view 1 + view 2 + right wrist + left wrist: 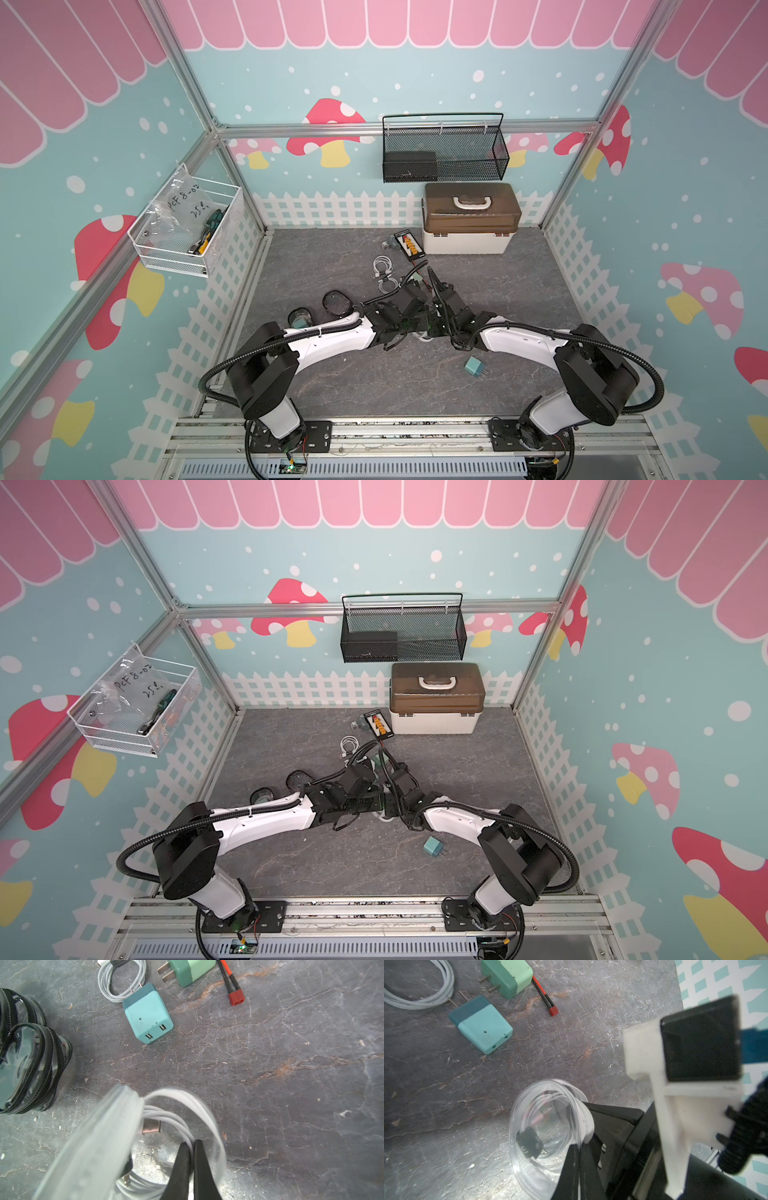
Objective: Pack away charging kits
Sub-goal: Place the charging cable in the storage bag, then pick up the plug from the center of the board.
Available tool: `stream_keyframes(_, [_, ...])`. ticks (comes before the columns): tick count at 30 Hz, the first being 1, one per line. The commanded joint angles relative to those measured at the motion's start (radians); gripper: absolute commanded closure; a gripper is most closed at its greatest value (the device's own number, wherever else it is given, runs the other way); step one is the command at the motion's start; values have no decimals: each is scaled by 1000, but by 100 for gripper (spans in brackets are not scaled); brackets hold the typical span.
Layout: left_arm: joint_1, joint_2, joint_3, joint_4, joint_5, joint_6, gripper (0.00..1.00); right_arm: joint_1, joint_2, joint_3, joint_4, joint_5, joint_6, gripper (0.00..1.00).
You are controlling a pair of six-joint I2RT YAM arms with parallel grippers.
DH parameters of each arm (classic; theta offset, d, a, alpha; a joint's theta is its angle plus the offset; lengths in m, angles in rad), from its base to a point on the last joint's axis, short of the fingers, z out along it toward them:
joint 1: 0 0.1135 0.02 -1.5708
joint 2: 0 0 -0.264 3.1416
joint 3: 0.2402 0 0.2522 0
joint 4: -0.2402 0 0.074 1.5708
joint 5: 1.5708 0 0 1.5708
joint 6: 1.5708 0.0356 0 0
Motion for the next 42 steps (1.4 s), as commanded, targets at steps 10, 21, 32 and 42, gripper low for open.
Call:
stream_keyframes(10, [5,-16,-3,-22,-90,-34,100,2,-5,35,-63,98,-23,85])
stream_keyframes(21, [50,-14,35,-155,-150,-29,100,3,-196,-73,-112,65,13,51])
stream_keyframes(32, [51,7,94,-250,-137,3,100,2,-274,-253,-235,110,57,30])
stream_keyframes(42, [51,-35,52,-237,-141,6,100,3,-398,-314,-353,53,111,27])
